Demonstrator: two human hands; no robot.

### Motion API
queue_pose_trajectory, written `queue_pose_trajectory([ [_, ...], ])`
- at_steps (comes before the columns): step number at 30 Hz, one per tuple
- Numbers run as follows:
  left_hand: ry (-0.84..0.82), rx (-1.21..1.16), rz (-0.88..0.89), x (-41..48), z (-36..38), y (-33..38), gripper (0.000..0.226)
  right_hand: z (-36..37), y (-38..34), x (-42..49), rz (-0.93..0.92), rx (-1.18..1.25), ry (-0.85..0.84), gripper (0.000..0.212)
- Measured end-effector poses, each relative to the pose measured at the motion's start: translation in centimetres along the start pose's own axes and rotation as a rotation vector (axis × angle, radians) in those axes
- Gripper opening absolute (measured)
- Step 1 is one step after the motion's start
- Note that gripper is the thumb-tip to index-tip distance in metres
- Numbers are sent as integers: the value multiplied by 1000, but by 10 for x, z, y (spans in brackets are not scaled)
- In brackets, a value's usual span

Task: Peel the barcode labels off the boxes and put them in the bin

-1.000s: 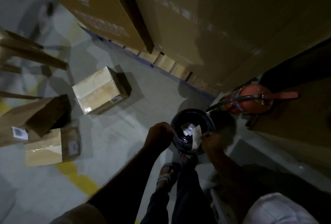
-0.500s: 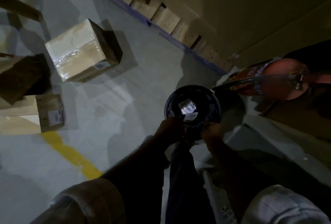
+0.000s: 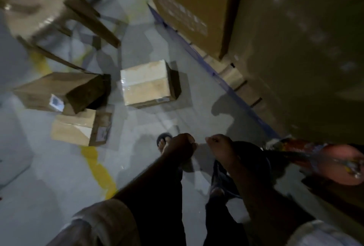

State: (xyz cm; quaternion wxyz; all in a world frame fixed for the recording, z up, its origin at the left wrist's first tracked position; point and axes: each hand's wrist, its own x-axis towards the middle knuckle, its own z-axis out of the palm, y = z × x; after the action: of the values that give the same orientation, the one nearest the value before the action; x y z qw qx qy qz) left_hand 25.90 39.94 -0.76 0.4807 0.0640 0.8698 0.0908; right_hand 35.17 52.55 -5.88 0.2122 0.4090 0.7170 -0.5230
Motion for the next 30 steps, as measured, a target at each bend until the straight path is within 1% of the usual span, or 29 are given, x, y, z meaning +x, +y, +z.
queue_pose_trajectory([
  [2,76,-68,-41,11,-36,-30,43,11,-66,-2,-39,-10,-30,32],
  [5,115,-90,-23,13,-106,-57,29,31,-143,7,-91,-39,-82,33],
  [8,143,-28,52,40,-165,-94,24,52,-202,30,-100,-91,-97,33],
  [10,145,-17,39,71,-207,-116,26,69,-231,55,-69,-125,-77,31],
  [12,135,-26,44,107,-245,-141,31,88,-252,85,-13,-167,-112,25],
  [14,106,-12,43,147,-274,-163,33,108,-263,118,18,-209,-128,27],
  [16,120,-29,-8,184,-294,-178,32,124,-274,151,46,-244,-98,30],
  [19,188,-75,-103,238,-298,-198,32,151,-279,213,94,-224,-72,34],
  [20,181,-120,-165,259,-293,-206,33,161,-274,238,123,-205,-64,37],
  [24,139,-295,-364,344,-251,-246,54,198,-236,326,250,-215,-42,53],
  [26,136,-348,-438,378,-225,-265,66,213,-211,363,325,-222,-30,57],
  [28,99,-447,-470,402,-204,-280,76,228,-194,382,378,-179,-25,60],
  [29,77,-519,-452,410,-195,-286,73,234,-187,387,380,-133,-43,65],
  [30,41,-581,-416,416,-192,-289,64,239,-179,393,374,-90,-57,71],
])
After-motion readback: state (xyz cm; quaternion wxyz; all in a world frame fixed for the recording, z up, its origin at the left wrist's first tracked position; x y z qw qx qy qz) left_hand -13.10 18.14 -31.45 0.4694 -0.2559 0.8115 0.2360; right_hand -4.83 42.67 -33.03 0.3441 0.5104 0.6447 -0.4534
